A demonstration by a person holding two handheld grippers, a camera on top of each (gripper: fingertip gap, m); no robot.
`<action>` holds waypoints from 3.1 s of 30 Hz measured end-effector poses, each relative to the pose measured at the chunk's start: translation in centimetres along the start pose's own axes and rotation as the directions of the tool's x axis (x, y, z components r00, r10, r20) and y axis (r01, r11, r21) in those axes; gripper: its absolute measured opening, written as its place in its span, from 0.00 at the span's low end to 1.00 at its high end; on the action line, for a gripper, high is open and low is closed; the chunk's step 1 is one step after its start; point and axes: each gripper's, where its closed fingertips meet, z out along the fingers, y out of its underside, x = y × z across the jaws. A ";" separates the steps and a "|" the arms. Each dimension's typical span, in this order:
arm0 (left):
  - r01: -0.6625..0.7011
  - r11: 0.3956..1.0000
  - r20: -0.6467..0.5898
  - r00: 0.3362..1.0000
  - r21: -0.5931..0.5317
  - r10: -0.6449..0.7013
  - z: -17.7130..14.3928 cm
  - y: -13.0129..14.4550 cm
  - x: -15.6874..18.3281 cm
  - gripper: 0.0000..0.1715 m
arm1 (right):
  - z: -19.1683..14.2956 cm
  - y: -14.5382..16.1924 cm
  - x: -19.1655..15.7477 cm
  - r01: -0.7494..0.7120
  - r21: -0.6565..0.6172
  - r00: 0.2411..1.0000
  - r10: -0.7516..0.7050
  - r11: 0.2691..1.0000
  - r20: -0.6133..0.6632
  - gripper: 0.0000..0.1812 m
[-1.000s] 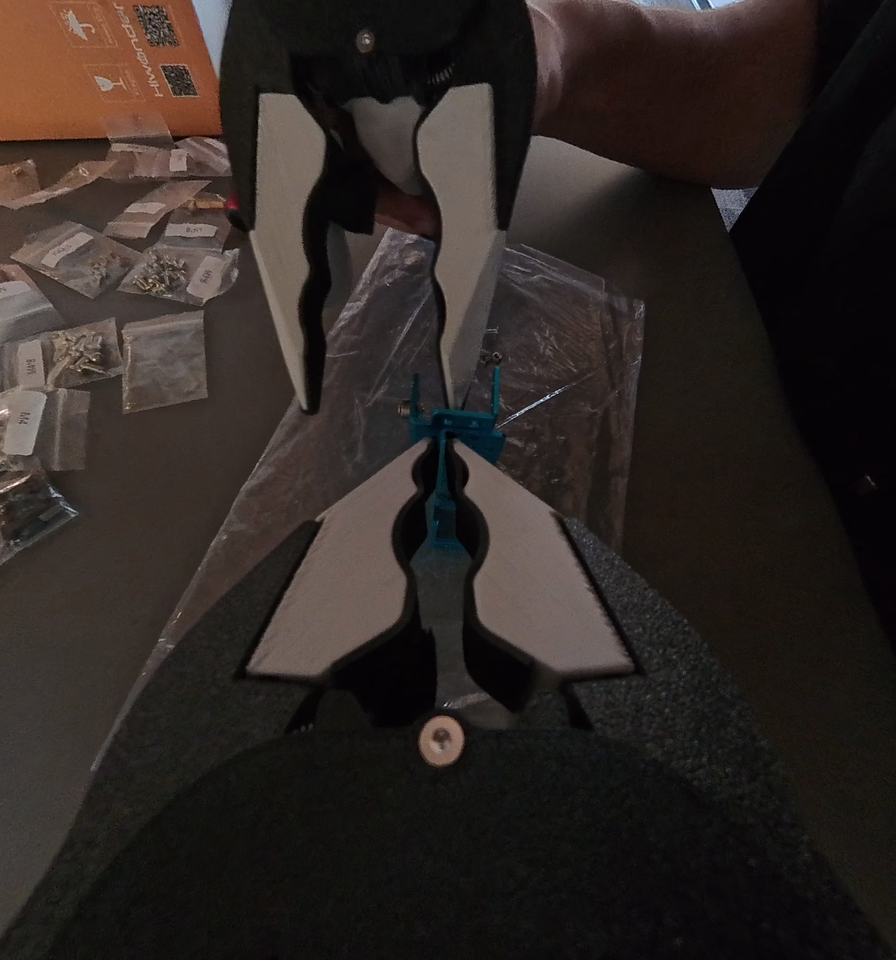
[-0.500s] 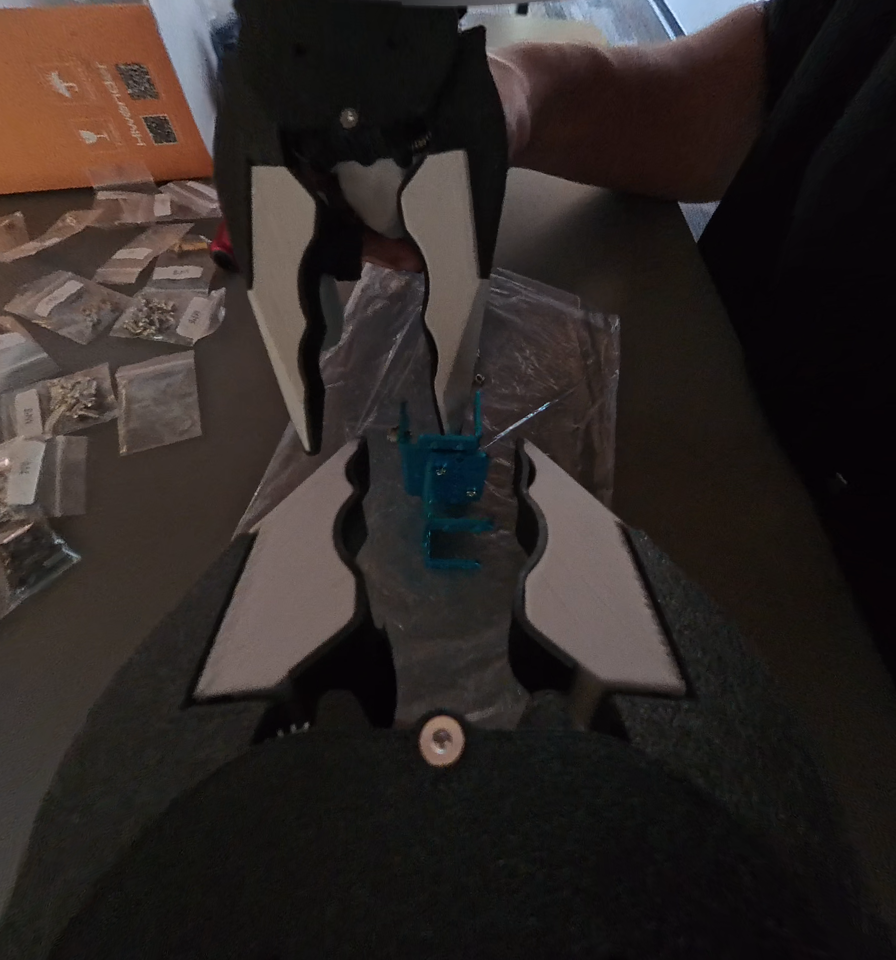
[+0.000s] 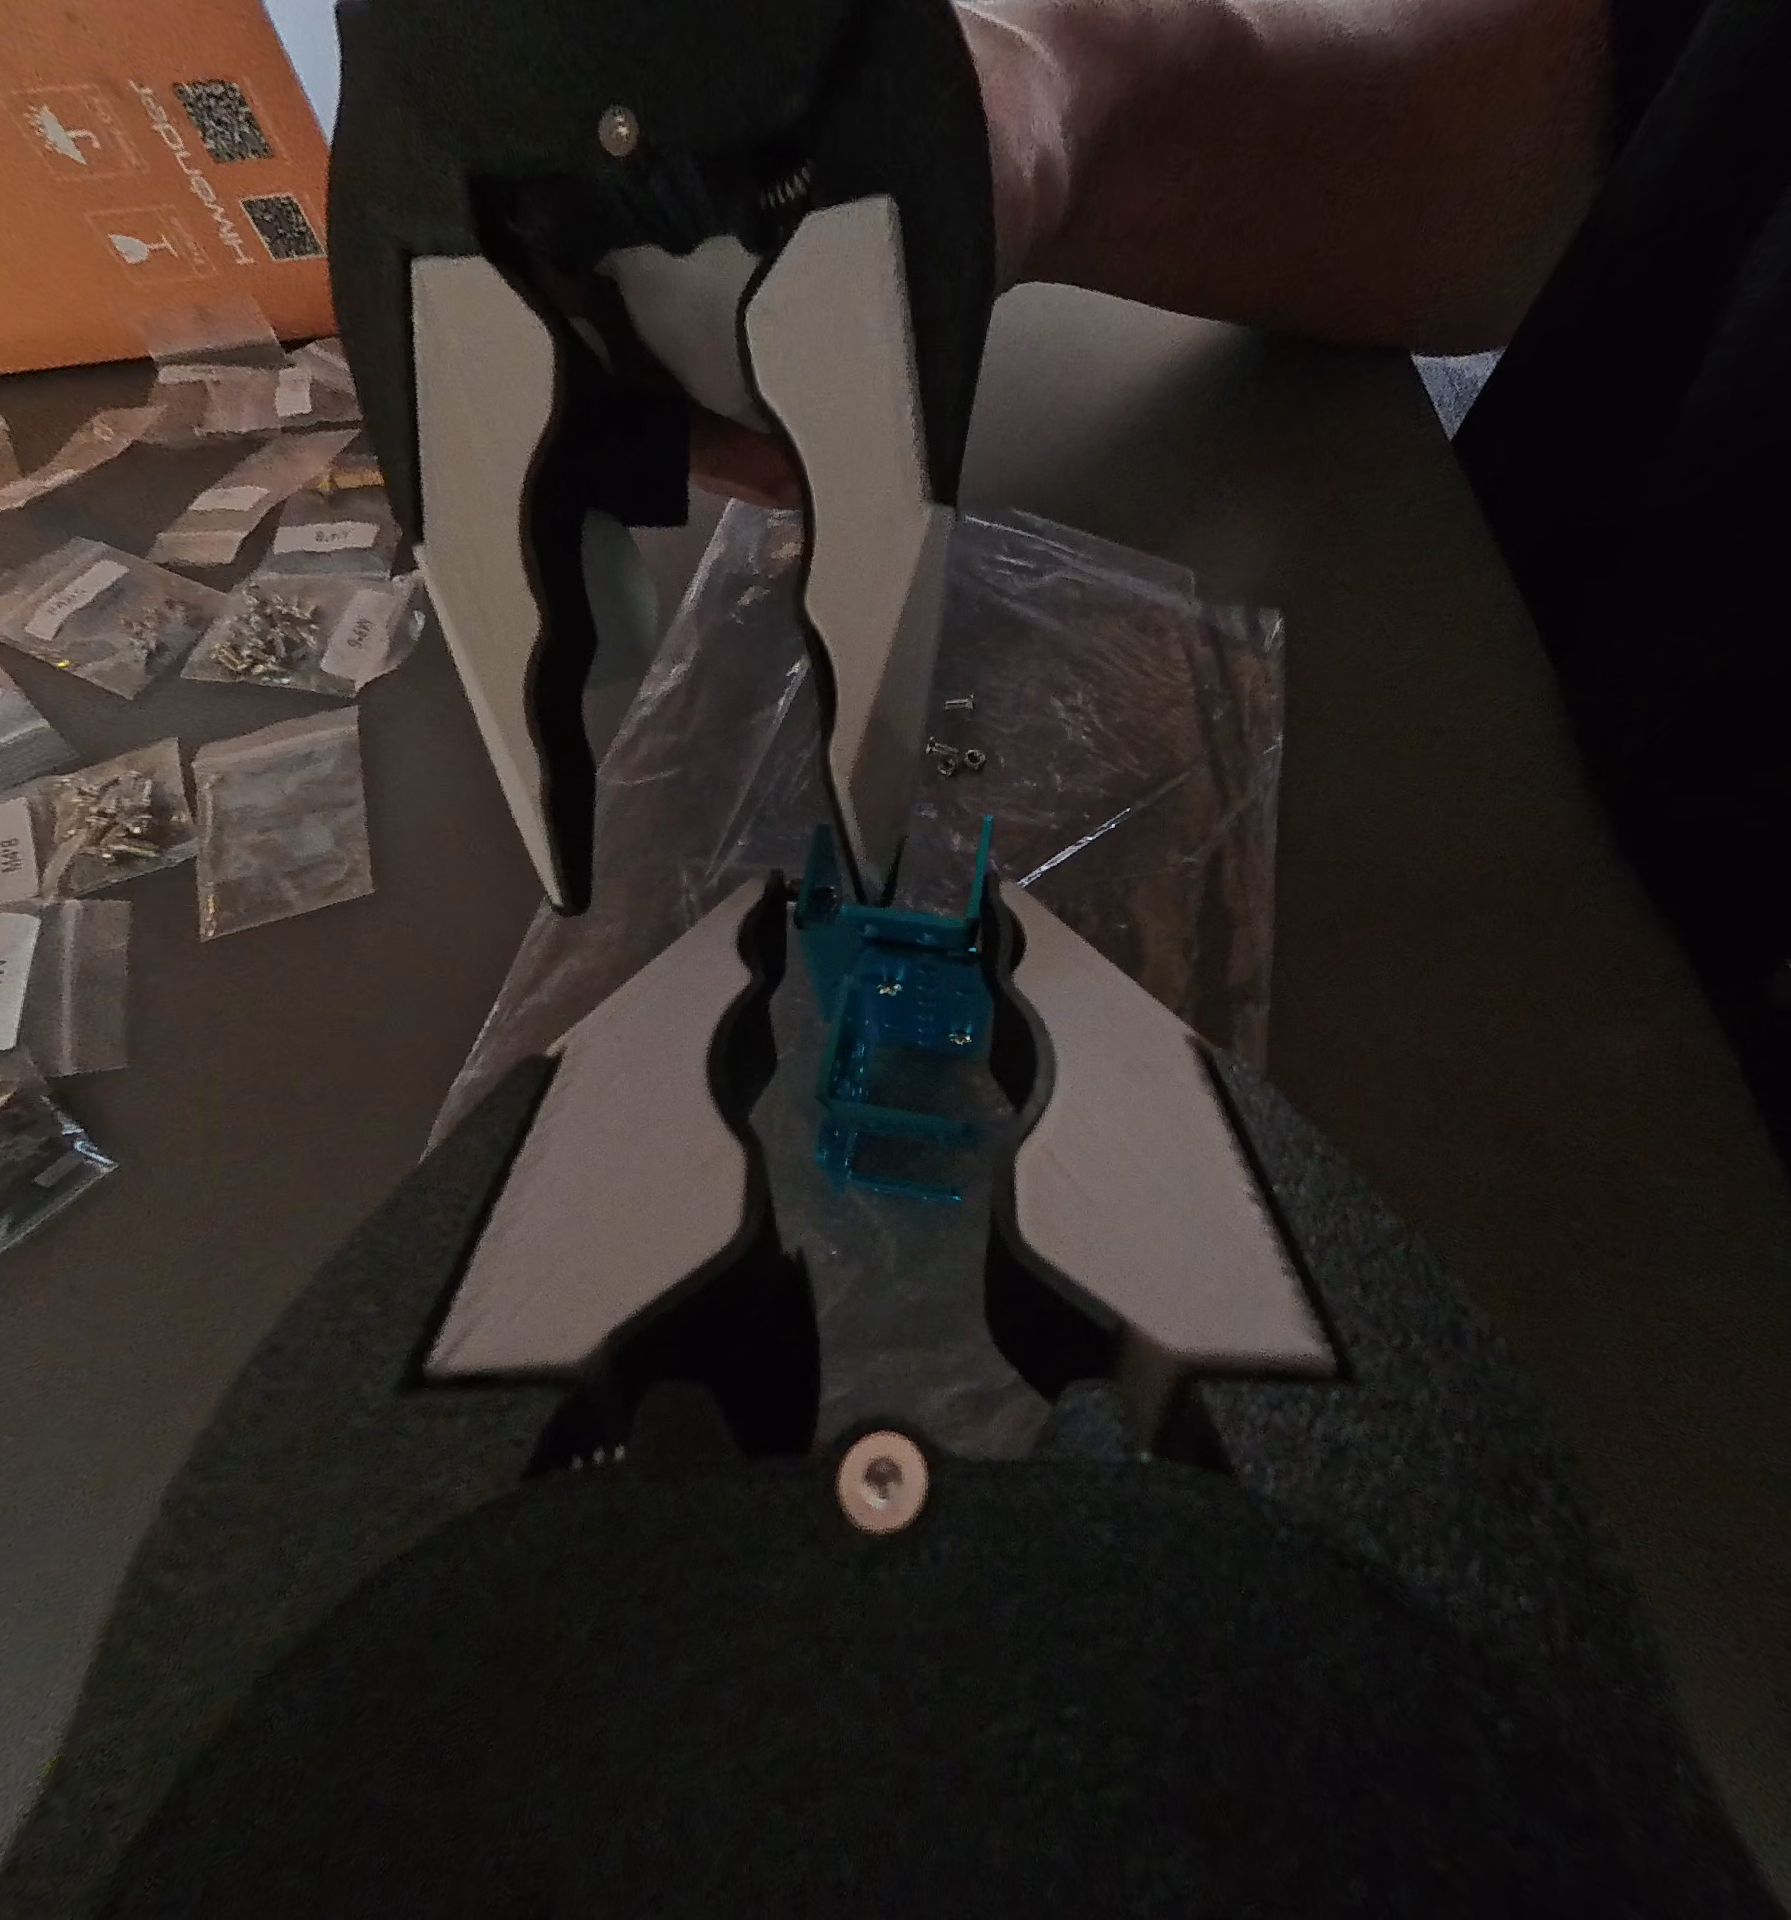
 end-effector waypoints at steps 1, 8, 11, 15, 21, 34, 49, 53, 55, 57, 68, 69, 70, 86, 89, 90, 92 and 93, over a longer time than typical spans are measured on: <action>-0.001 1.000 0.004 1.000 0.001 0.001 0.0 0.0 0.0 0.22 | 0.0 0.0 -0.2 0.005 0.002 1.000 -0.005 1.000 0.004 0.29; -0.015 1.000 0.022 1.000 0.012 0.014 -0.1 0.0 0.1 0.21 | 0.1 0.0 0.5 0.002 -0.005 0.999 -0.002 1.000 -0.036 0.29; -0.009 1.000 0.023 1.000 0.016 0.009 -0.1 0.0 0.1 0.21 | -0.2 -0.4 -0.2 -0.005 0.017 1.000 0.005 1.000 0.000 0.30; -0.011 1.000 0.027 1.000 0.018 0.011 -0.1 0.0 0.1 0.21 | 0.6 -0.1 -0.8 0.036 -0.014 0.999 -0.036 0.999 0.001 0.31; -0.022 1.000 0.039 0.999 0.017 0.021 -0.1 0.0 0.1 0.21 | 0.0 0.0 0.3 0.022 -0.011 0.998 -0.023 1.000 -0.050 0.30; -0.023 1.000 0.046 0.999 0.015 0.022 -0.1 0.0 0.1 0.21 | 0.1 -0.2 -0.9 0.061 -0.001 0.998 -0.061 0.998 -0.024 0.31; -0.023 1.000 0.050 0.999 0.018 0.022 -0.1 0.0 0.2 0.21 | 0.7 -0.1 -0.8 0.094 -0.025 0.993 -0.096 0.995 -0.067 0.33; -0.025 1.000 0.052 0.998 0.018 0.024 -0.1 0.0 0.2 0.21 | 0.3 -0.1 -0.3 0.049 -0.007 0.997 -0.050 0.999 -0.065 0.33; -0.026 1.000 0.051 0.998 0.018 0.025 -0.1 0.0 0.2 0.21 | 0.1 -0.1 -0.2 0.059 0.000 0.996 -0.058 0.998 -0.073 0.32; -0.027 0.999 0.051 0.998 0.018 0.026 -0.1 0.0 0.2 0.21 | 0.1 -0.2 -0.5 0.068 0.000 0.996 -0.067 0.998 -0.063 0.33; -0.027 0.999 0.048 0.999 0.020 0.026 0.0 0.0 0.3 0.21 | -0.1 -0.2 -0.3 0.057 0.004 0.997 -0.057 0.998 -0.061 0.32; -0.027 0.999 0.047 0.999 0.020 0.026 0.0 0.0 0.3 0.21 | 0.1 0.0 -0.5 0.065 -0.006 0.996 -0.065 0.998 -0.054 0.32; -0.027 0.999 0.047 0.999 0.021 0.026 0.0 0.0 0.3 0.21 | 0.3 0.2 -0.5 0.074 -0.021 0.995 -0.075 0.997 -0.061 0.32; -0.045 0.999 0.083 0.996 0.009 0.044 -0.2 0.1 0.2 0.20 | -1.5 5.2 -1.0 0.046 -0.241 0.999 -0.042 0.969 0.020 0.13; -0.050 0.999 0.113 0.992 -0.005 0.050 -0.5 0.2 0.1 0.20 | -1.3 5.3 -0.6 0.073 -0.274 0.997 -0.080 0.959 -0.013 0.11; -0.051 0.999 0.125 0.991 -0.008 0.052 -0.5 0.2 0.0 0.20 | -1.2 5.2 -0.5 0.068 -0.272 0.997 -0.075 0.960 -0.016 0.11; -0.043 0.999 0.142 0.989 -0.007 0.044 -0.6 0.3 0.0 0.20 | -1.1 5.1 -0.6 0.068 -0.272 0.997 -0.075 0.960 -0.015 0.10; -0.038 0.999 0.147 0.988 -0.004 0.038 -0.6 0.3 0.0 0.20 | -1.1 5.0 -0.6 0.072 -0.274 0.997 -0.080 0.959 -0.017 0.10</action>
